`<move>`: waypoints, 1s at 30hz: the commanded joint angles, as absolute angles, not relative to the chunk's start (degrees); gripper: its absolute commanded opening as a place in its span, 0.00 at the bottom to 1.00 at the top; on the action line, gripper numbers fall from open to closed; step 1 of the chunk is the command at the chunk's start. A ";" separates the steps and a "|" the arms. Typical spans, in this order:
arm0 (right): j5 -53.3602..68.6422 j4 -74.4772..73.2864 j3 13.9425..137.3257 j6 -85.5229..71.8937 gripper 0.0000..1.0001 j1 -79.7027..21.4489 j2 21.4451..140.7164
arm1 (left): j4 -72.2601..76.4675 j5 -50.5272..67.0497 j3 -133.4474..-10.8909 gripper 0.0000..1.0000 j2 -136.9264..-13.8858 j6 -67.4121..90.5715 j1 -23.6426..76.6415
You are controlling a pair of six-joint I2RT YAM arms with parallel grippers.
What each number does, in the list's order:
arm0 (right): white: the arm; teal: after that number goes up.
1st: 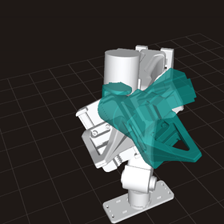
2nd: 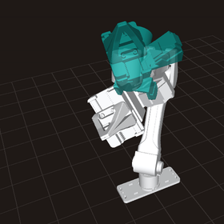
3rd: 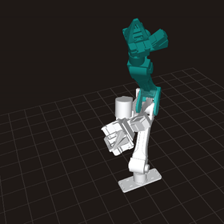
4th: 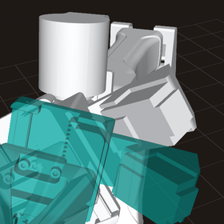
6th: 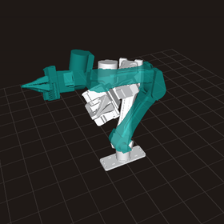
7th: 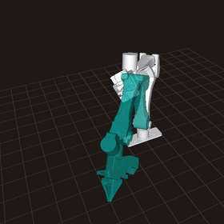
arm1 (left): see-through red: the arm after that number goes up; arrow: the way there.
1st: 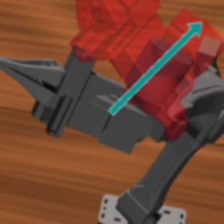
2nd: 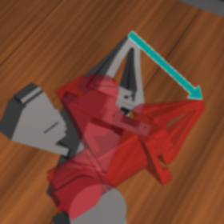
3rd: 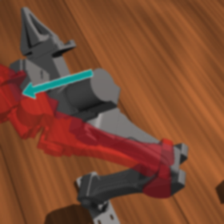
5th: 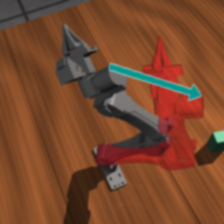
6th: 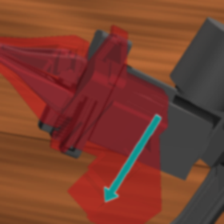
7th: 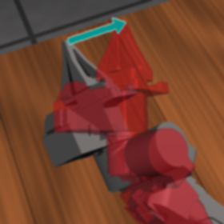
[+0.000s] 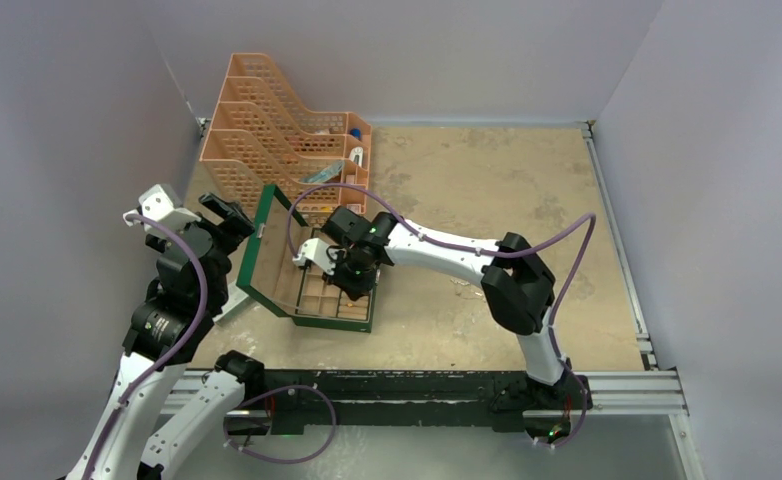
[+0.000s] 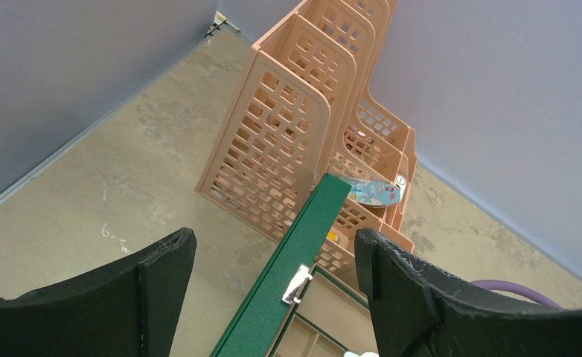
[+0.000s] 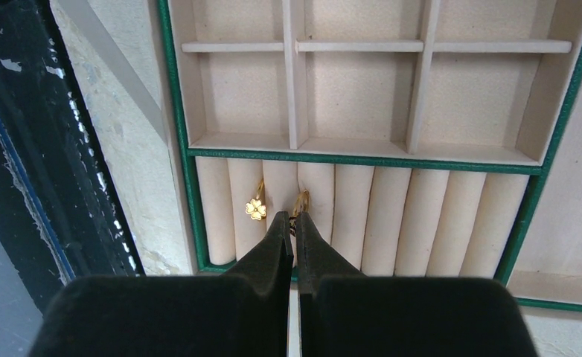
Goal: Organize the mixed jewelry
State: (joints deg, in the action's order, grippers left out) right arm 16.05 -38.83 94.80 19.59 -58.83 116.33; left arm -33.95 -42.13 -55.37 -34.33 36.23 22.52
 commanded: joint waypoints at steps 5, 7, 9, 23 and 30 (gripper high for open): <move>15.01 -39.93 95.78 20.34 0.00 -58.97 119.19 | -31.49 -41.58 -54.76 0.78 -34.59 35.03 22.32; 14.57 -39.82 95.57 20.35 0.00 -58.92 119.26 | -31.47 -41.55 -54.74 0.78 -34.57 34.97 22.32; 14.44 -39.89 95.50 20.42 0.00 -58.95 119.24 | -31.46 -41.56 -54.71 0.78 -34.63 34.90 22.32; 19.16 -39.61 93.62 21.68 0.00 -58.95 114.04 | -31.29 -40.62 -54.68 0.78 -34.88 34.92 22.32; 19.41 -40.45 93.47 20.86 0.00 -58.91 114.17 | -31.38 -40.60 -54.63 0.78 -34.84 34.93 22.32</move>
